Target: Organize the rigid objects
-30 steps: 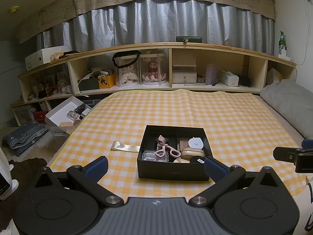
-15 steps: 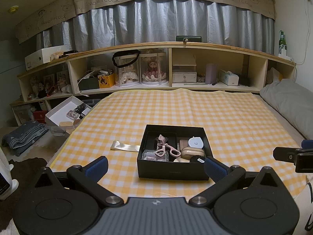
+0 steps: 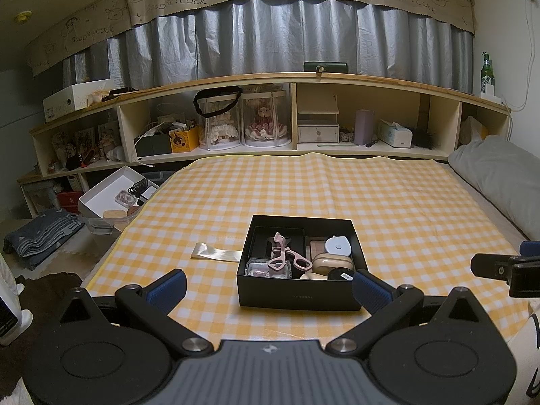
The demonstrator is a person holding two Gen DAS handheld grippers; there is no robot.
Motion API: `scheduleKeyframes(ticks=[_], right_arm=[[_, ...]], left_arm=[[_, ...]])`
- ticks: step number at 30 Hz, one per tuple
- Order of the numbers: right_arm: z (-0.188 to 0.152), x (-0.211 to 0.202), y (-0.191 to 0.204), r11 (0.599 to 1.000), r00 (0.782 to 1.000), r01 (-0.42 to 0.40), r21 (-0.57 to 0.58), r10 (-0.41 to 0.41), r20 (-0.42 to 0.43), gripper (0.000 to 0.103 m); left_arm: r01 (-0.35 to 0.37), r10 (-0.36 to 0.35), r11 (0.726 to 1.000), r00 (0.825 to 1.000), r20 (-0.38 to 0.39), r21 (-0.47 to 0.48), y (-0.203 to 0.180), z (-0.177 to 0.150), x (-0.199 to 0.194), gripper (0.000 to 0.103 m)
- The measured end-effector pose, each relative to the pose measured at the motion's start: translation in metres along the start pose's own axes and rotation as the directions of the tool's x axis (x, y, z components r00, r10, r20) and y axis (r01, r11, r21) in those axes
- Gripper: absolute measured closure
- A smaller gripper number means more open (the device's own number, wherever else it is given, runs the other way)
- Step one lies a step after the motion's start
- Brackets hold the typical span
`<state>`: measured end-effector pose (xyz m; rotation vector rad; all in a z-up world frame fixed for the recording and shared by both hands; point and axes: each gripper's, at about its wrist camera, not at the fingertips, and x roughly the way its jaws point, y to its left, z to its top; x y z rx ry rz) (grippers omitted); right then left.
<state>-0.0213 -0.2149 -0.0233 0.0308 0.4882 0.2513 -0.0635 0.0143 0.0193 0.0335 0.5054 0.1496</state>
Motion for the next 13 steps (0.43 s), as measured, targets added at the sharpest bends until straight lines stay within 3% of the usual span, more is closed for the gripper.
scheduleKeyframes(ticks=[13], right_arm=[[-0.0031,-0.0008,0.0018,1.000,1.000,-0.001,0.001,0.001,-0.001,0.000]], left_arm=[[-0.001,0.001,1.000,1.000,-0.002,-0.004,-0.0008,-0.0013,0.0006,0.000]])
